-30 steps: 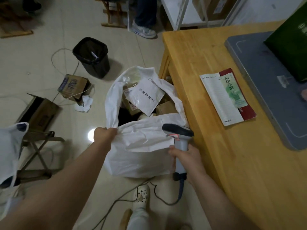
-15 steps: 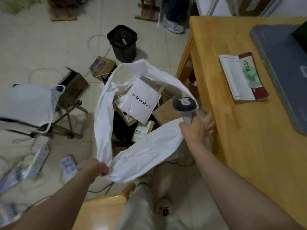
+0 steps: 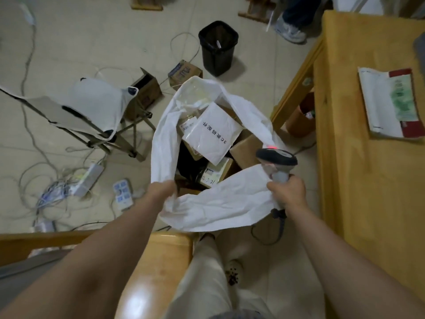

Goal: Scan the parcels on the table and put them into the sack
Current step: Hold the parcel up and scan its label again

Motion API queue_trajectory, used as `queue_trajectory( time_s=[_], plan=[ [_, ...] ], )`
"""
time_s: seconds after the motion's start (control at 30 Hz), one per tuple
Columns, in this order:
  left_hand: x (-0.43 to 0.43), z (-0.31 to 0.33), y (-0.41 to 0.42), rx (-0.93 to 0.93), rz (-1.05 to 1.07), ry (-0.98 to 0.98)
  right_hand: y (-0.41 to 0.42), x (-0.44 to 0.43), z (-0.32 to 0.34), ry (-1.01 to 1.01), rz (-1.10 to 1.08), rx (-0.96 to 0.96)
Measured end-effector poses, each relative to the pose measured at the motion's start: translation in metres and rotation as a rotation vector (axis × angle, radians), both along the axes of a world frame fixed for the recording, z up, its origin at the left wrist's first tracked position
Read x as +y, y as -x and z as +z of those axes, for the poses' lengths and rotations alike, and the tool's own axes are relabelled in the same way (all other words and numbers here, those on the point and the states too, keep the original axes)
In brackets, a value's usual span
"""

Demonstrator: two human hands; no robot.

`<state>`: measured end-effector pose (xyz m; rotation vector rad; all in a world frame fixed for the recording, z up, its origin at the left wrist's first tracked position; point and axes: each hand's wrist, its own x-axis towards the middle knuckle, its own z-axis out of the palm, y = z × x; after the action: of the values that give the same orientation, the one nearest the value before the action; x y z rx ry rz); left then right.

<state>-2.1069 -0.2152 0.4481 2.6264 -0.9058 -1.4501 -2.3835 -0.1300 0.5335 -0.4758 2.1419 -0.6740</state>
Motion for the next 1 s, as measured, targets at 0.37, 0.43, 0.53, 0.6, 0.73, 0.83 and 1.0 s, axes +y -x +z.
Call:
queue_trajectory(
  time_s=[0.37,0.43,0.53,0.6,0.73,0.83,1.0],
  plan=[
    [-0.114,-0.063,-0.008,-0.117,-0.105,0.016,0.038,0.031,-0.014,-0.193,0.012,0.017],
    [-0.109,-0.067,-0.003,0.029,-0.113,0.028,0.04,0.029,-0.02,-0.212,-0.022,0.019],
    [-0.109,-0.04,0.028,0.298,-0.059,0.167,0.033,0.018,-0.021,-0.205,-0.075,-0.018],
    [-0.124,-0.008,0.05,0.259,-0.088,0.26,0.025,0.006,-0.01,-0.151,-0.098,-0.024],
    [-0.138,0.043,0.054,0.118,-0.236,0.427,0.023,-0.029,0.054,0.179,-0.206,0.104],
    [-0.105,0.068,0.035,0.117,-0.311,0.567,0.02,-0.028,0.11,0.467,-0.303,0.183],
    [-0.023,0.078,-0.001,0.161,-0.278,0.657,-0.03,0.039,0.106,0.46,-0.244,0.045]
  ],
)
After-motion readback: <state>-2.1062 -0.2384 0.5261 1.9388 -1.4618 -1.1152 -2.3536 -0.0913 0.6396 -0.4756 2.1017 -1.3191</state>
